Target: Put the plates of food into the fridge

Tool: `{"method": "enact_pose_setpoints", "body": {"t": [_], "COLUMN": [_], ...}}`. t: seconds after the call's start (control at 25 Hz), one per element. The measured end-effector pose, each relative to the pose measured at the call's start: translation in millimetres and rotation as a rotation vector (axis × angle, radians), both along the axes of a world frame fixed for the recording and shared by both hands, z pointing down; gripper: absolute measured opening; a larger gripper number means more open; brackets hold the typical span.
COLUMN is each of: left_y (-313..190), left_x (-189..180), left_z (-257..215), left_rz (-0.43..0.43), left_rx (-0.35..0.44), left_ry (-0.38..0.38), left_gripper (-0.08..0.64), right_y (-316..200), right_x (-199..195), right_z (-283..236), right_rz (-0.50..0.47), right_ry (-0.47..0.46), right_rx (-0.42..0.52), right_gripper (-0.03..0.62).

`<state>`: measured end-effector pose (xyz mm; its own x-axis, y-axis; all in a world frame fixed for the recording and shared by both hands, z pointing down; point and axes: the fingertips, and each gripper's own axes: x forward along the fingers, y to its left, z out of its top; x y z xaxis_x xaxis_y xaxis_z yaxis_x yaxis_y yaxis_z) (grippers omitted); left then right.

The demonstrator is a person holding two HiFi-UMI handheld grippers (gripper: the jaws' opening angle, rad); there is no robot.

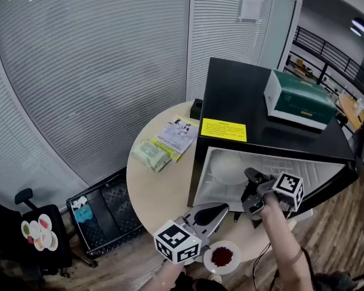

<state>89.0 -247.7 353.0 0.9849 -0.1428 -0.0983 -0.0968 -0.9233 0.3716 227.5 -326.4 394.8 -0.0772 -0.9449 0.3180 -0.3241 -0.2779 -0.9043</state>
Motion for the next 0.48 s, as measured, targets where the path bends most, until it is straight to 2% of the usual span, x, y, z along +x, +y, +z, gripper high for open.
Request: {"method": "enact_pose_setpoints", "body": {"t": [0.28, 0.36, 0.48], "left_y": [-5.8, -4.7, -2.0], "left_x": [-8.6, -9.5, -10.9], "left_z": [8.8, 10.4, 9.7], "left_rz": [-0.004, 0.004, 0.017], "left_rx": [-0.041, -0.047, -0.057], "left_ry": [0.018, 0.022, 0.031], "left_gripper": [0.005, 0.005, 0.004], "right_y": [-9.1, -13.1, -17.2], "right_x": [0.7, 1.0, -3.5], "right_z": [3.7, 1.6, -8.3], "right_rz": [0.020, 0.007, -0.023], "right_ry": [0.027, 0.087, 0.241], "right_rx": [-0.025, -0.040, -0.063], "right_gripper": [0.018, 0.018, 0.025]}}
